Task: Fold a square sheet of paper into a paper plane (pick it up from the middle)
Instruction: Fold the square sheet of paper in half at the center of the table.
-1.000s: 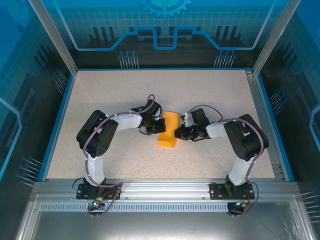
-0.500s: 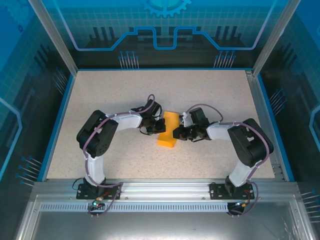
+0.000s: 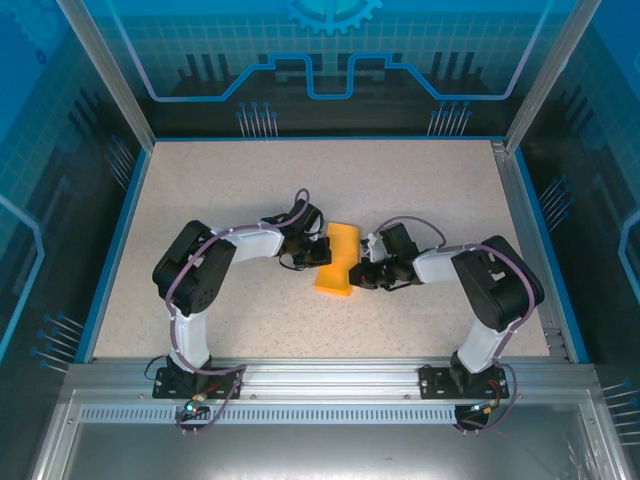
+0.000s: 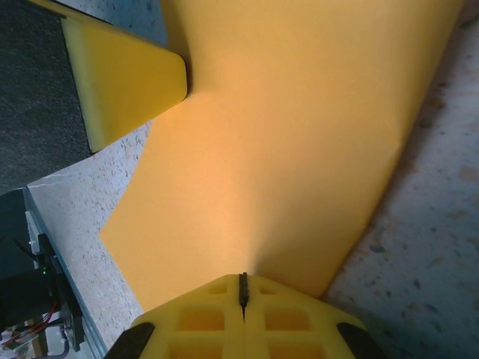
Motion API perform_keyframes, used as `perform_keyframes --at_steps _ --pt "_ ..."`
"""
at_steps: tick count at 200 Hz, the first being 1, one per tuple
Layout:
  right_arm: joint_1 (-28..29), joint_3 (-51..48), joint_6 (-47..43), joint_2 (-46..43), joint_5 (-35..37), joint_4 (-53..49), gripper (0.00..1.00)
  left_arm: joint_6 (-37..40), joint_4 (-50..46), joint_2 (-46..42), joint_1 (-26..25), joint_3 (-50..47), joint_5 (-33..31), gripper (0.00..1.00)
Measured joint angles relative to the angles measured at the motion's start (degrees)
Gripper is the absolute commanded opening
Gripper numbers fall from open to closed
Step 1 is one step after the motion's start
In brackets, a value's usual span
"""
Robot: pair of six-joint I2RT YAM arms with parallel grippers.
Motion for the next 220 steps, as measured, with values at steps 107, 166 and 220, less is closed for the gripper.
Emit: perform_keyframes --at_steps 107,166,220 --pt "2.8 -1.3 1.1 -0.7 0.8 0.5 0.02 0.0 0.4 -0.1 0.0 -0.3 0.0 0.00" --pt "2.8 -1.6 1.1 -0.5 0.7 1.1 0.02 0.0 0.4 -0.2 0.0 -0.3 0.0 0.00" --pt "3.1 -1.7 1.1 -4.5 1.2 -0.4 0.02 0.0 0.4 -0.2 0.0 -0.3 0.0 0.00"
